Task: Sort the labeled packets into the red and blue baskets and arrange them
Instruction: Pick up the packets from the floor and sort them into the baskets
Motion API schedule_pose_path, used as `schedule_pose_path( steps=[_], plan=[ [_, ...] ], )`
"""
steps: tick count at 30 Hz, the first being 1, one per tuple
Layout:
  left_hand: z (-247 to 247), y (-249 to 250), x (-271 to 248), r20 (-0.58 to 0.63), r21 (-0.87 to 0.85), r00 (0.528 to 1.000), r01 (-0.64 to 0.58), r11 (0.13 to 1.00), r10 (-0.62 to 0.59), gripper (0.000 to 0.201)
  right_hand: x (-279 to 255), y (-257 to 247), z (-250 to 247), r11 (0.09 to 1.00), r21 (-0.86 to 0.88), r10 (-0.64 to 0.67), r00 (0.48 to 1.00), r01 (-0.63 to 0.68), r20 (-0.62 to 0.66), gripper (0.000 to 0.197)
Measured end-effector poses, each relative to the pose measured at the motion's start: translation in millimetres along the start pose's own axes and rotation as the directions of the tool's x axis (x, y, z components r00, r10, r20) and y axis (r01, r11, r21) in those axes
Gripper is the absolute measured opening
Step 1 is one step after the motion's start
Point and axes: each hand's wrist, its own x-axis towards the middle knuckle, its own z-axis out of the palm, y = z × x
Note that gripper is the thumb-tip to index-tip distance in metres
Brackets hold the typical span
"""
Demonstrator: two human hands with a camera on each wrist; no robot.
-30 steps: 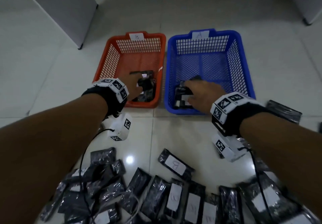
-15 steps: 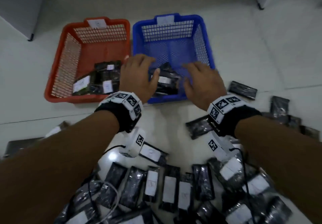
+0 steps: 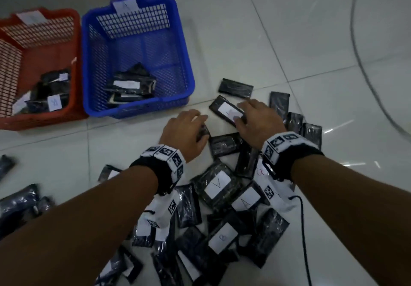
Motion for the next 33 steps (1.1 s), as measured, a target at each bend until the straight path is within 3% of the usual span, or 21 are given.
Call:
schedule_pose_path(
  steps=[2,5,10,14,18,22,24,26,28,30,31,33],
  plan=[
    [7.4,-8.7,-7.3,0.117,0.028,0.989,0.083,0.996,-0.085,0.057,7.4,-7.1,9.3,0.999,0.053,0.000,1.000,0.000,-0.005,0.038],
    [5.6,-18.6,-13.6,0.184,0.066,0.971,0.142,0.988,-0.152,0.065,21.9,-16.8,22.1,0.991,0.121,0.047,0.998,-0.050,0.034,0.042],
    [1.0,-18.4,-11.2,0.244,0.122,0.957,0.130,0.984,-0.156,0.071,30.4,-22.2,38.9,0.979,0.093,0.170,0.978,-0.181,0.123,0.055],
    [0.2,-13.7,-8.7,0.279,0.154,0.935,0.182,0.971,-0.219,0.086,26.3,-25.6,42.0,0.977,0.119,0.164,0.978,-0.179,0.129,0.038],
    [4.6,-7.9,-7.4,0.260,0.028,0.942,0.214,0.976,-0.214,0.060,19.2,-25.9,38.4,0.974,0.144,0.156,0.977,-0.177,0.143,0.027],
    [4.5,-6.9,-17.1,0.249,-0.172,0.908,0.384,0.907,-0.337,0.060,18.0,-27.7,29.0,0.964,0.219,0.136,0.987,-0.151,0.083,0.027],
    [-2.9,-9.4,-16.0,0.273,-0.316,0.876,0.472,0.823,-0.398,0.063,19.7,-31.3,22.8,0.949,0.291,0.111,0.993,-0.120,0.045,0.030],
    [-18.7,-12.1,-10.3,0.359,-0.508,0.839,0.543,0.668,-0.409,0.046,22.6,-38.4,15.5,0.929,0.361,0.073,0.997,-0.076,0.022,0.031],
    [-44.0,-15.4,-6.8,0.506,-0.686,0.772,0.630,0.363,-0.384,0.028,25.3,-48.2,6.4,0.910,0.414,0.003,1.000,0.004,-0.017,0.028],
    [-72.1,-22.7,-8.3,0.629,-0.750,0.729,0.661,0.037,-0.268,0.027,27.7,-60.7,-4.5,0.887,0.456,-0.052,0.997,0.076,-0.064,0.027],
    [-84.3,-29.1,-11.0,0.658,-0.746,0.719,0.663,-0.064,-0.226,0.030,28.5,-68.0,-9.7,0.881,0.462,-0.069,0.994,0.101,-0.087,0.029],
    [-103.1,-45.1,-17.9,0.665,-0.741,0.704,0.663,-0.106,-0.249,0.037,32.3,-83.8,-19.1,0.886,0.445,-0.088,0.989,0.132,-0.118,0.039]
  ],
)
